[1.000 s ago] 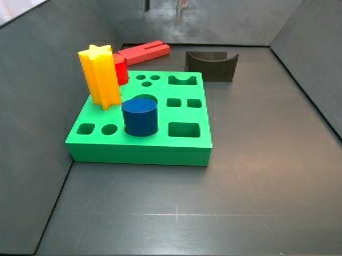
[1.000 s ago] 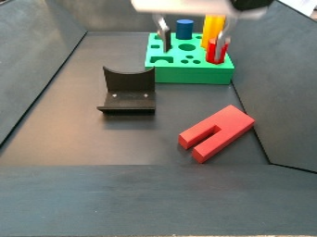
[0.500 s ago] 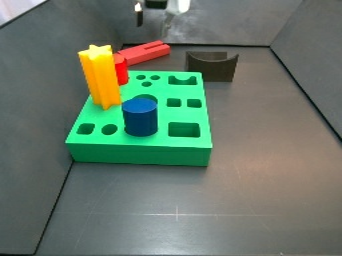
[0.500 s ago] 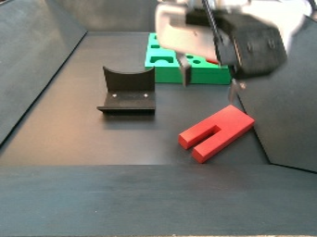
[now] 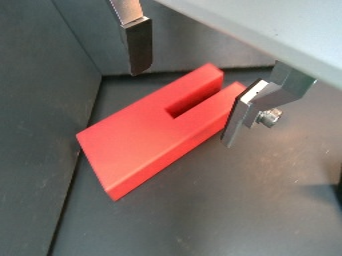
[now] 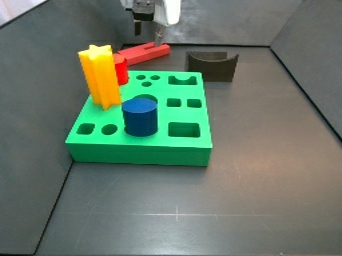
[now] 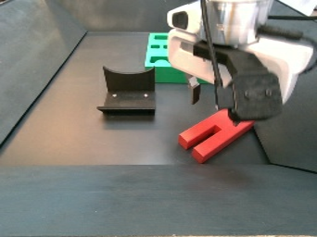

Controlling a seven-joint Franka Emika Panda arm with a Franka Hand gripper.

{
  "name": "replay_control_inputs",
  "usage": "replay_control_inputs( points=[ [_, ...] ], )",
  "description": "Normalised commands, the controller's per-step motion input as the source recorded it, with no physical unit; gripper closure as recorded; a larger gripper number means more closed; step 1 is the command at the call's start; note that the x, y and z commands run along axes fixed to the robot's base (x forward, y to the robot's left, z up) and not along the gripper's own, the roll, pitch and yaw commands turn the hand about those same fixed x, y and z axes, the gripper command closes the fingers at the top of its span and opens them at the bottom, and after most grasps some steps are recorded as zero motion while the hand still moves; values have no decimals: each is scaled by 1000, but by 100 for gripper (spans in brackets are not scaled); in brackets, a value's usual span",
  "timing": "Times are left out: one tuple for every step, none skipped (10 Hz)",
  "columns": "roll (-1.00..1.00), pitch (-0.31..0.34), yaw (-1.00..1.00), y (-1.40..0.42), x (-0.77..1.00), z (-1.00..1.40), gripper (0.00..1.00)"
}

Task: Pick up the double-square object. Move up. Place the double-square object on the fixture. Regrasp the double-square object. Move to above the board. Insert the double-square object.
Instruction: Pick up the double-square object.

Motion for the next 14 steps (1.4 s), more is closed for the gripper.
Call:
replay_control_inputs(
  points=[
    [-276,-107,0,0,-374,-431,0],
    [-116,-99,0,0,-103,-409,0],
    [-47,-163,0,20,0,-429,0],
    [-29,-166,20,149,223,-577,0],
    [-114,-177,0,314,303,-594,0],
    [-170,-210,0,417,206,-566,0],
    [-211,-223,0,474,169,-500,0],
    [-246,-244,0,440,146,-437,0],
    [-260,-280,0,303,80,-400,0],
    [-290,-321,0,29,9,-300,0],
    [-324,-339,-26,0,0,-229,0],
    [-297,-343,-40,0,0,-263,0],
    [-271,-297,-63,29,57,-266,0],
    [-247,-256,-6,123,191,-237,0]
  ],
)
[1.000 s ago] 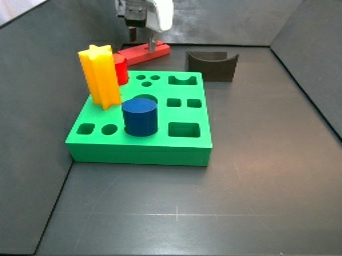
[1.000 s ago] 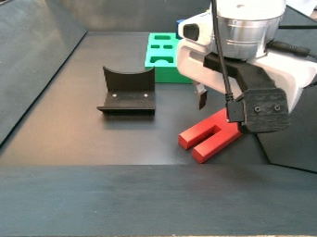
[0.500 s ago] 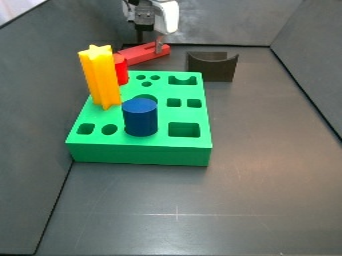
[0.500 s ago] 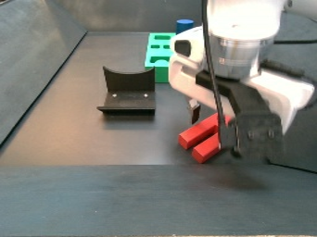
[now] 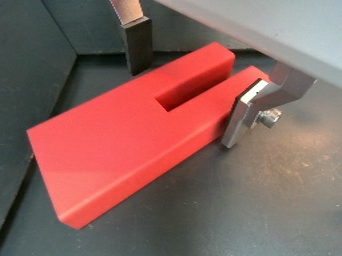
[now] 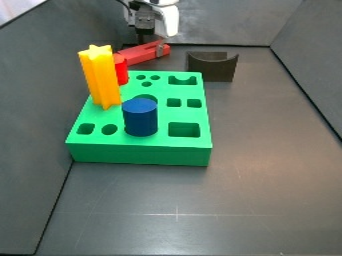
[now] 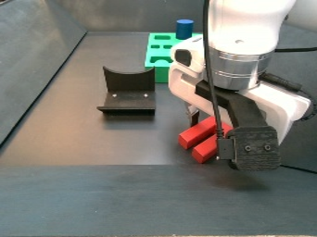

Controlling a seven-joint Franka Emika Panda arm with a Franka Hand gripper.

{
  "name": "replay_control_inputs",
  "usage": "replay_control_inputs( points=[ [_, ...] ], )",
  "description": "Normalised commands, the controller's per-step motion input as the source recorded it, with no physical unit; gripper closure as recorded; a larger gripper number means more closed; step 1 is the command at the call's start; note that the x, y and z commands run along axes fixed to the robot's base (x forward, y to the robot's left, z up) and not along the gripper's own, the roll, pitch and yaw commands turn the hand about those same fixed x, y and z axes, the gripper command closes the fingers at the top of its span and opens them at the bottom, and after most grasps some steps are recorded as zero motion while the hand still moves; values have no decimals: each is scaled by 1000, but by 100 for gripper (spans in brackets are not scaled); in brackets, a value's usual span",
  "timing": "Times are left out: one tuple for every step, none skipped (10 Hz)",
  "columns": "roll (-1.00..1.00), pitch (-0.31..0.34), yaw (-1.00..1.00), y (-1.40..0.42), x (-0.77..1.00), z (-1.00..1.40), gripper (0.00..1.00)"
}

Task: Pick up the double-square object. Move up. Place the double-square object on the fixture. Regrasp the double-square object. Move to above the board. Insert the double-square object.
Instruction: Pick up the double-square object.

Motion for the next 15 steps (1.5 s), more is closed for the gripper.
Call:
replay_control_inputs(
  points=[
    [-246,-250,0,114,234,-257,0],
    [-287,-309,0,100,186,-326,0],
    [-301,-300,0,97,143,-311,0],
    [-146,-191,-60,0,0,-137,0],
    [-54,-161,0,29,-60,-3,0],
    [0,-10,0,0,0,0,0],
    [0,0,0,0,0,0,100],
    [0,0,0,0,0,0,100],
    [0,0,0,0,0,0,100],
    [0,0,0,0,0,0,100],
    [0,0,0,0,0,0,100],
    [0,0,0,0,0,0,100],
    [0,0,0,0,0,0,100],
    [0,0,0,0,0,0,100],
    [0,0,0,0,0,0,100]
  ],
)
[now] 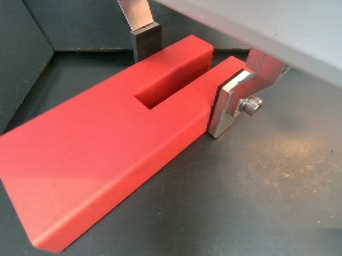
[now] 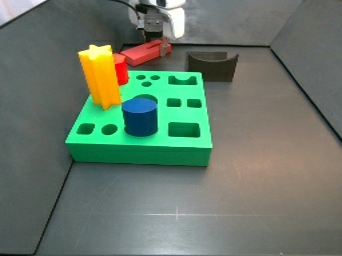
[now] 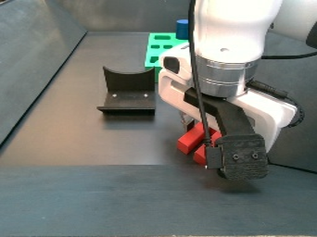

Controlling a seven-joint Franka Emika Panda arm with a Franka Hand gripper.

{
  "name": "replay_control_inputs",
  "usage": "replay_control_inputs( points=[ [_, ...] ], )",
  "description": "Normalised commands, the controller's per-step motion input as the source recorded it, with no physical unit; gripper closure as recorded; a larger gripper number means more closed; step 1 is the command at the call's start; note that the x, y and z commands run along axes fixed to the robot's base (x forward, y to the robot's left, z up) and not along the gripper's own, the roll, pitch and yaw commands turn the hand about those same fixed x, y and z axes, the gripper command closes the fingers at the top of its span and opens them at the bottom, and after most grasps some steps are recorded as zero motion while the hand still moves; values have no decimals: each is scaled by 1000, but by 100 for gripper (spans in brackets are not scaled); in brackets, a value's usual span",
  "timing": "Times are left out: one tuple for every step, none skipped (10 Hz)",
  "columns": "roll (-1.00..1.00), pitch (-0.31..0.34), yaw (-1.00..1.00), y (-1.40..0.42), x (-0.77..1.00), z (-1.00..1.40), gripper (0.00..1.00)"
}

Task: Pick up the double-square object. Move up. Place the double-square object on the fixture. Regrasp the double-square object. Move to above the board. Insert the double-square object.
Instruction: Pick up the double-square object, then move up, then place the double-square object on the fixture.

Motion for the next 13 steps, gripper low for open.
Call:
replay_control_inputs(
  points=[
    [0,0,0,0,0,0,100],
    [0,0,0,0,0,0,100],
    [0,0,0,0,0,833,100],
    [2,10,-7,0,-11,814,100],
    [10,39,-15,3,-23,729,100],
    [21,81,-28,-8,-7,577,100],
    [26,100,-29,-18,0,494,100],
    [55,122,-15,-12,-5,326,100],
    [75,130,-4,-14,-6,209,100],
    [0,0,0,0,0,1000,100],
    [-1,0,2,-2,0,1000,100],
    [10,24,3,-2,-12,1000,100],
    [24,45,0,-6,-15,1000,100]
  ],
)
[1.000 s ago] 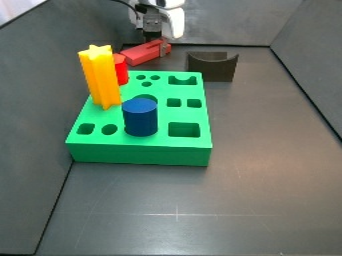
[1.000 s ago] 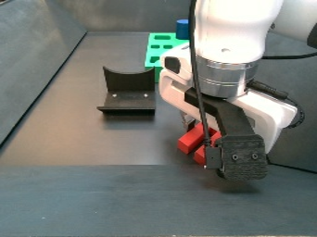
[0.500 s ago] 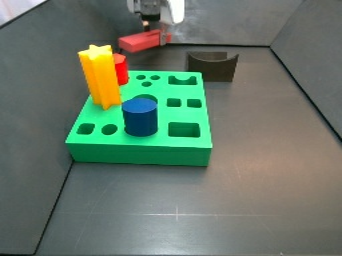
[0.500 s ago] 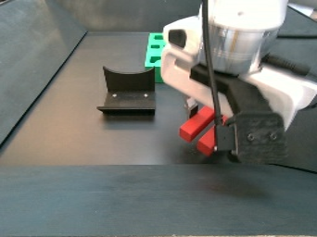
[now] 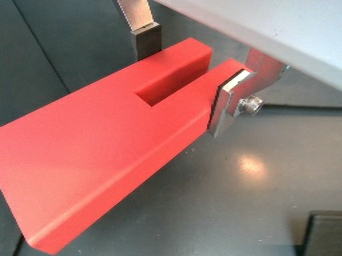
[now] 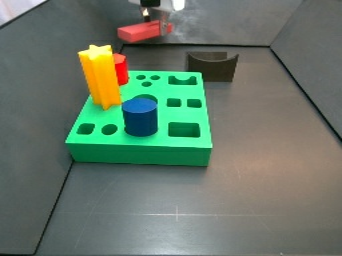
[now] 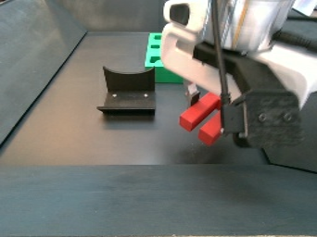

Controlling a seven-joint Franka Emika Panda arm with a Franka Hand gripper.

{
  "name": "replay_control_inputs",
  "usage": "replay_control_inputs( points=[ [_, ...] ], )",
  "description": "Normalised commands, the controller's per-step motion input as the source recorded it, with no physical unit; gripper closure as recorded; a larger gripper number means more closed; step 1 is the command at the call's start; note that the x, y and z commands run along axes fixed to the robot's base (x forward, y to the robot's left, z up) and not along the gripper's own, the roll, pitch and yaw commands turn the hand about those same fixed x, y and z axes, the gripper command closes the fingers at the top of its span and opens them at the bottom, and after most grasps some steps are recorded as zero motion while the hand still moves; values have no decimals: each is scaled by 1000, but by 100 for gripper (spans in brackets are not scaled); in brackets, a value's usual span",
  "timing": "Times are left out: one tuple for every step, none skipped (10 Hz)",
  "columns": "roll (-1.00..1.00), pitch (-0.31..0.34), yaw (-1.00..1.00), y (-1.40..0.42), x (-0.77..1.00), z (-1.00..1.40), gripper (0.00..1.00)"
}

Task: Pick up the double-square object. Move up. Place the double-square object on the fixture. Regrasp the double-square object. Move to above the board. Insert the double-square object.
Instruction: Place the double-square object on the fixture.

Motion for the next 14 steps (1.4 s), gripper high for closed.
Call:
replay_control_inputs(
  points=[
    [39,67,1,-6,-16,1000,100],
    [56,86,5,-8,-18,1000,100],
    [83,107,17,-14,-23,1000,100],
    [90,115,19,-15,-25,1000,100],
    [94,115,24,-17,-27,1000,100],
    [83,105,19,-17,-32,1000,100],
    [74,95,15,-15,-33,1000,100],
    [73,92,15,-11,-32,897,100],
    [74,92,17,-11,-24,739,100],
    [75,97,18,-12,-23,658,100],
    [70,101,18,-9,-15,495,100],
    [68,105,17,-2,-10,369,100],
    [64,111,18,0,-2,245,100],
    [-33,127,1000,-1000,914,15,100]
  ],
)
